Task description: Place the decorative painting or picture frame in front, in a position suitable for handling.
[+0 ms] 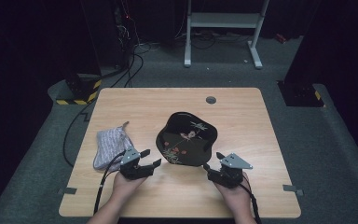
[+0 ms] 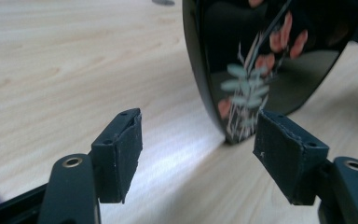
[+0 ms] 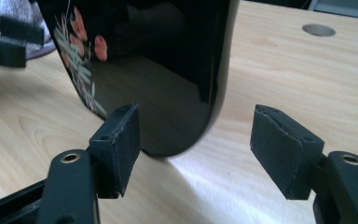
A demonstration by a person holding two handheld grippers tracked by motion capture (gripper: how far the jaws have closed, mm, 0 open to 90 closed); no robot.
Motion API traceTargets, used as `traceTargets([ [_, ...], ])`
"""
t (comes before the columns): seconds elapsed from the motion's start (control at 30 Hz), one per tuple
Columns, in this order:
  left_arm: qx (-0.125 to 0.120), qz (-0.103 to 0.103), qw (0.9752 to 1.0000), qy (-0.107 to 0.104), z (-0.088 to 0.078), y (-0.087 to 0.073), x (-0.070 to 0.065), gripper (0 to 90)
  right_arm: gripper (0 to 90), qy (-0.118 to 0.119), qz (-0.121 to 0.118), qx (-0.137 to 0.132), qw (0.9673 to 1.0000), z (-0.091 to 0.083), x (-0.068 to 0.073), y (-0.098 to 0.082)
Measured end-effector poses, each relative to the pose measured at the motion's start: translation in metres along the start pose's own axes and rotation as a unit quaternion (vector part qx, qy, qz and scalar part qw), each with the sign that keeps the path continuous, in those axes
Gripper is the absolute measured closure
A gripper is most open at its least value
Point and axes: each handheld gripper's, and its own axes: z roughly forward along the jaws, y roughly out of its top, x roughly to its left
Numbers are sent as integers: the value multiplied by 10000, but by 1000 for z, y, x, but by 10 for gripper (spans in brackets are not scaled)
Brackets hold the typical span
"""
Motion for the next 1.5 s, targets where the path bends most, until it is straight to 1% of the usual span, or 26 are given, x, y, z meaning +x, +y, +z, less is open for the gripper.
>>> traceTargets([
  [0.03,39,6,10000,-4,-3,0,0,297,326,25,26,-14,10000,2,0,2],
  [0.07,86,57,9999,1,-8,1,-1,274,318,39,69,0,10000,4,0,4],
  [0.1,79,79,9999,32,-14,3,-1,258,318,52,60,-4,10000,6,0,6],
  [0.13,9,26,10000,42,-23,4,-2,251,313,48,42,-29,10000,8,0,9],
  [0.17,-29,-3,10000,58,-29,5,-2,251,324,89,48,-40,9999,9,0,11],
  [0.23,-23,-5,9999,142,-39,3,-1,256,353,112,90,-111,9998,10,0,13],
  [0.3,116,-33,9998,188,-45,-3,1,256,353,170,136,-164,9996,12,0,16],
  [0.33,216,1,9995,215,-47,-9,3,256,353,223,142,-143,9995,13,0,18],
  [0.37,253,25,9993,285,-49,-15,4,256,353,269,125,-114,9995,14,1,19],
  [0.4,237,-25,9992,320,-51,-21,6,256,350,260,69,-118,9996,15,2,20],
  [0.43,179,-158,9993,274,-53,-26,8,256,341,220,3,-139,9997,15,4,20],
  [0.47,144,-257,9994,181,-54,-27,10,256,332,190,-23,-131,9997,15,5,20],
  [0.5,150,-214,9996,143,-54,-26,11,256,325,172,-20,-102,9998,16,5,20],
  [0.53,156,-84,9997,166,-54,-23,10,251,324,187,-1,-91,9998,16,5,20],
  [0.57,150,-12,9997,208,-55,-21,10,240,321,212,18,-78,9997,17,5,20],
  [0.6,120,-18,9997,207,-56,-21,11,230,313,221,25,-54,9997,18,6,20],
  [0.63,72,-73,9997,216,-56,-21,12,230,310,223,38,-16,9997,18,6,19],
  [0.67,83,-74,9997,235,-56,-21,13,231,311,241,37,10,9997,19,7,18],
  [0.77,149,42,9993,332,-52,-22,12,222,326,254,5,40,9997,18,8,14],
  [0.83,142,78,9993,338,-50,-21,11,222,332,277,31,22,9996,17,8,13],
  [0.97,204,146,9993,268,-44,-18,9,222,337,304,57,41,9995,13,9,9],
  [1.1,289,116,9993,182,-37,-15,8,222,341,320,19,52,9995,9,12,5],
  [1.23,183,178,9996,149,-34,-11,5,226,344,350,8,53,9994,5,16,2],
  [1.3,152,171,9997,125,-31,-9,3,231,347,370,-1,59,9993,3,17,1],
  [1.33,151,159,9997,110,-30,-9,2,232,347,371,9,69,9993,2,18,0],
  [1.5,203,250,9995,37,-23,-6,-1,233,350,428,-8,79,9991,-2,23,-3],
])
